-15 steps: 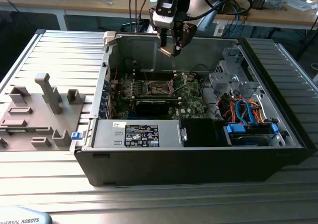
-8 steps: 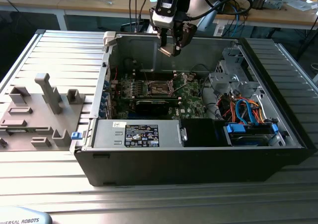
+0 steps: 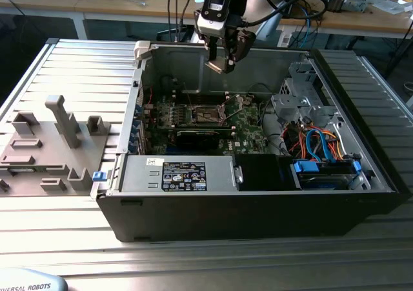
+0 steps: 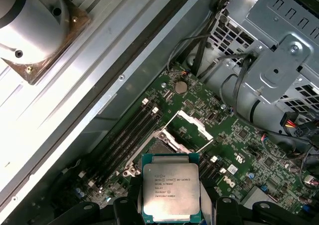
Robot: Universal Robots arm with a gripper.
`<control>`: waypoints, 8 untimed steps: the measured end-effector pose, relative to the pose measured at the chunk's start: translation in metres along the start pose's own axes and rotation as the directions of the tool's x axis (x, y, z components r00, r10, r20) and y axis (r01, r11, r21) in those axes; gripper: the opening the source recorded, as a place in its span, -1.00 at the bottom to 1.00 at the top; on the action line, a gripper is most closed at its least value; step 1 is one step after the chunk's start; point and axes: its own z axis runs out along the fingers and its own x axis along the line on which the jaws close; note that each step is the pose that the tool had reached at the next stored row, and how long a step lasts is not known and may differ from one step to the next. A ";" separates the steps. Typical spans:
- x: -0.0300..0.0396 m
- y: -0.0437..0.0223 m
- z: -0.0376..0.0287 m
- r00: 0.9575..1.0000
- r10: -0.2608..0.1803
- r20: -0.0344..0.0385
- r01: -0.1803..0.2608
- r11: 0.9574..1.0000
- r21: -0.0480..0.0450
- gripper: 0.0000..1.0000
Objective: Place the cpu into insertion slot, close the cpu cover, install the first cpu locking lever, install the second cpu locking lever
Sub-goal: 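Place the cpu into insertion slot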
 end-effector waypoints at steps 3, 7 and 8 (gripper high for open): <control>0.0000 0.0000 0.0000 1.000 0.003 0.000 -0.003 1.000 0.000 0.08; 0.0000 0.0000 0.0000 1.000 0.007 0.001 -0.007 1.000 0.000 0.08; 0.0000 0.0000 0.0000 1.000 0.009 0.001 -0.009 1.000 0.000 0.08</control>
